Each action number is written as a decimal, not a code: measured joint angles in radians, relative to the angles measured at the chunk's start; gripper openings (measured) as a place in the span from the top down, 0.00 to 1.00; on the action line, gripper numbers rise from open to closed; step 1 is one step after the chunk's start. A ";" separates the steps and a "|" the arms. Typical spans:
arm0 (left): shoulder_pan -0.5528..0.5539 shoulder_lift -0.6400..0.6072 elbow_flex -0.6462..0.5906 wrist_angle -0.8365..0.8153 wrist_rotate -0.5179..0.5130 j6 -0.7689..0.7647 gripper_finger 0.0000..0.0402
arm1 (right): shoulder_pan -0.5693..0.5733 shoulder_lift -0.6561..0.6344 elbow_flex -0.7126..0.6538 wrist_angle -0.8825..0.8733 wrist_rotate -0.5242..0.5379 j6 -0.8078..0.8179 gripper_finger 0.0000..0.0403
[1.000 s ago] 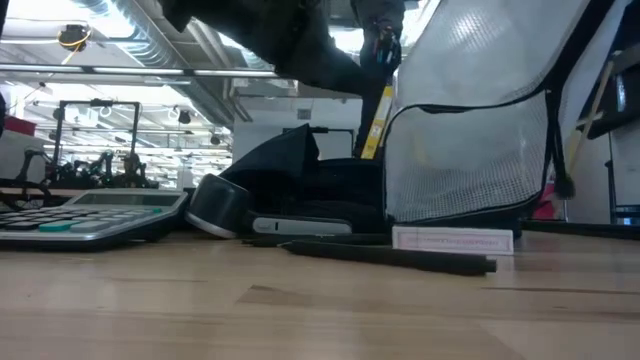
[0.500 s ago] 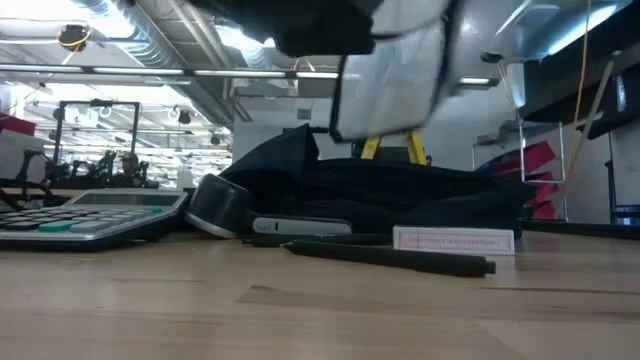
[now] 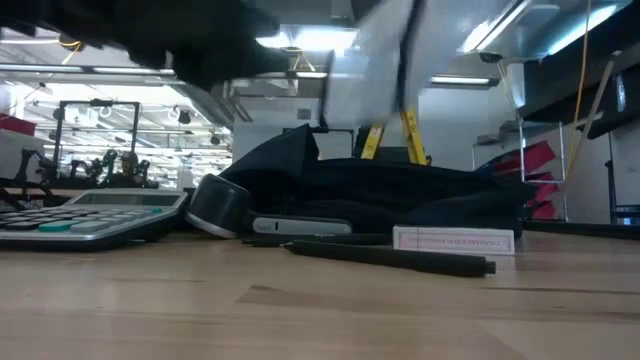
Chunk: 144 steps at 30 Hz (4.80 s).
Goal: Unpack backpack
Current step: Remove the black pens and game card from the transparent zip bag, then adjust the game card
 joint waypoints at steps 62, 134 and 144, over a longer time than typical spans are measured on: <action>0.014 -0.304 -0.501 0.337 0.213 -0.175 0.23 | 0.095 0.240 -0.892 1.702 -0.438 -0.900 0.32; 0.029 -0.303 -0.500 0.315 0.190 -0.177 0.23 | -0.472 0.327 -0.688 1.690 -1.101 -1.762 0.02; 0.029 -0.303 -0.500 0.290 0.190 -0.183 0.23 | -0.405 0.372 -0.585 1.577 -1.182 -1.703 0.07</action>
